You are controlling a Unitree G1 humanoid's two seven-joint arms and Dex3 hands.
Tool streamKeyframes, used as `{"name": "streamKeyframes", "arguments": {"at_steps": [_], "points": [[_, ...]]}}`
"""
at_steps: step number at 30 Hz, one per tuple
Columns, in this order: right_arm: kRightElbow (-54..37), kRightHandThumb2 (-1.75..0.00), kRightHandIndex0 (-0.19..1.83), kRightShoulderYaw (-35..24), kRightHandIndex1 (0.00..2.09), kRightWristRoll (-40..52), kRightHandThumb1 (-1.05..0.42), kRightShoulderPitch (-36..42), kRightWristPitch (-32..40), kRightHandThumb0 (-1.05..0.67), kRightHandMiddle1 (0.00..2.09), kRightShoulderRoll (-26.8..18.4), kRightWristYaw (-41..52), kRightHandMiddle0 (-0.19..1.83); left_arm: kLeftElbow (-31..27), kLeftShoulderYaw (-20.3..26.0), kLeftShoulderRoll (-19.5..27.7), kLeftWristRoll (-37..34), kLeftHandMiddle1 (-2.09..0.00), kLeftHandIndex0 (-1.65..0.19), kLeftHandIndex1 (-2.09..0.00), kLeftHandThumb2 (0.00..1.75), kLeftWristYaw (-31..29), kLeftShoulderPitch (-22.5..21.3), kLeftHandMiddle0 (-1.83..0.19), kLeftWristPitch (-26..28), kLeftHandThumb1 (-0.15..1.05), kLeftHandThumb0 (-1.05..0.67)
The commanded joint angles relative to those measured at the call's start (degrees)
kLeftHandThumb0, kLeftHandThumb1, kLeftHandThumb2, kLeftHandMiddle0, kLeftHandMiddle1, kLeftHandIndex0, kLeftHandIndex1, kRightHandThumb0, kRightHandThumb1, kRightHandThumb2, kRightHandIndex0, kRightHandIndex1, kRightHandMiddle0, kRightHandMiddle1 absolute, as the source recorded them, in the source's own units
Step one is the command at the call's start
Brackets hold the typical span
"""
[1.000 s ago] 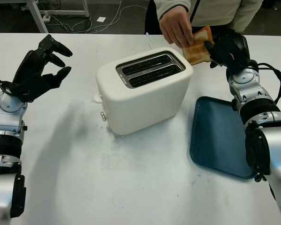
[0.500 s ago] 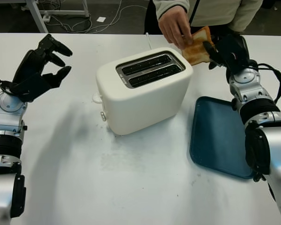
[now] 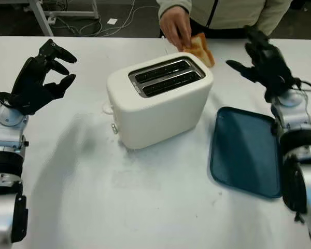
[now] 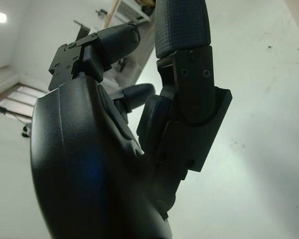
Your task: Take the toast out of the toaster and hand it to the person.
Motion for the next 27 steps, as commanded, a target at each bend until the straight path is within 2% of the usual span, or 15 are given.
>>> {"name": "streamKeyframes", "arguments": {"at_steps": [1, 4, 7, 10, 12, 15, 20, 25, 27], "points": [[-13.8, -0.04, 0.00, -1.5, 0.00, 2.8, -0.92, 8.9, 3.2, -0.78, 0.00, 1.4, -0.2, 0.00, -0.8, 0.7, 0.2, -0.2, -1.71, 0.00, -1.55, 0.62, 1.2, 2.6, 0.00, -2.6, 0.92, -1.05], [-30.4, -0.11, 0.01, -2.4, 0.00, 5.1, -0.92, 19.9, 7.5, -0.68, 0.01, 4.4, -1.5, 0.03, -3.5, 1.9, -1.5, -2.5, -1.70, 0.00, -1.54, 0.60, 1.4, 5.8, 0.00, -3.9, 0.92, -1.05], [-42.0, -0.21, 0.02, -1.4, 0.01, 6.2, -0.92, 28.1, 13.4, -0.63, 0.02, 7.4, -2.2, 0.06, -6.1, 2.8, -3.5, -3.7, -1.70, 0.00, -1.53, 0.58, 2.4, 9.1, 0.00, -4.5, 0.92, -1.05], [-50.0, -0.24, 0.01, 0.3, 0.00, 6.5, -0.92, 33.8, 18.1, -0.66, 0.02, 10.0, -2.0, 0.07, -8.9, 3.7, -6.1, -6.0, -1.70, 0.00, -1.54, 0.53, 2.8, 12.0, 0.00, -3.7, 0.92, -1.05], [-54.1, -0.26, 0.05, 1.3, 0.02, 6.7, -0.92, 37.1, 18.6, -0.60, 0.01, 11.8, -1.7, 0.07, -11.5, 4.1, -7.7, -7.3, -1.73, 0.00, -1.60, 0.47, 3.1, 14.2, 0.00, -2.2, 0.92, -1.05], [-60.7, -0.31, 0.07, 3.5, 0.03, 4.4, -0.92, 42.2, 20.1, -0.66, 0.02, 14.6, -3.4, 0.09, -14.4, 4.2, -10.1, -8.1, -1.74, 0.00, -1.63, 0.45, 3.6, 17.5, 0.00, -1.6, 0.92, -1.05], [-65.5, -0.40, 0.12, 7.0, 0.04, 4.1, -0.92, 48.5, 19.5, -0.58, 0.03, 19.4, -5.2, 0.14, -18.1, 3.6, -14.4, -9.3, -1.75, -0.01, -1.73, 0.35, 4.1, 22.0, -0.01, -0.7, 0.92, -1.05], [-62.7, -0.45, 0.10, 8.8, 0.02, 5.5, -0.92, 49.5, 19.8, -0.60, 0.00, 23.1, -5.3, 0.11, -15.6, 3.4, -17.5, -9.7, -1.75, -0.05, -1.72, 0.25, 3.8, 23.1, -0.05, -1.1, 0.92, -1.05], [-59.7, -0.46, 0.10, 8.2, 0.01, 5.6, -0.92, 48.7, 18.4, -0.59, 0.00, 23.6, -5.3, 0.11, -15.9, 2.9, -17.7, -9.7, -1.75, -0.08, -1.72, 0.22, 2.8, 23.6, -0.08, 0.8, 0.92, -1.05]]}}
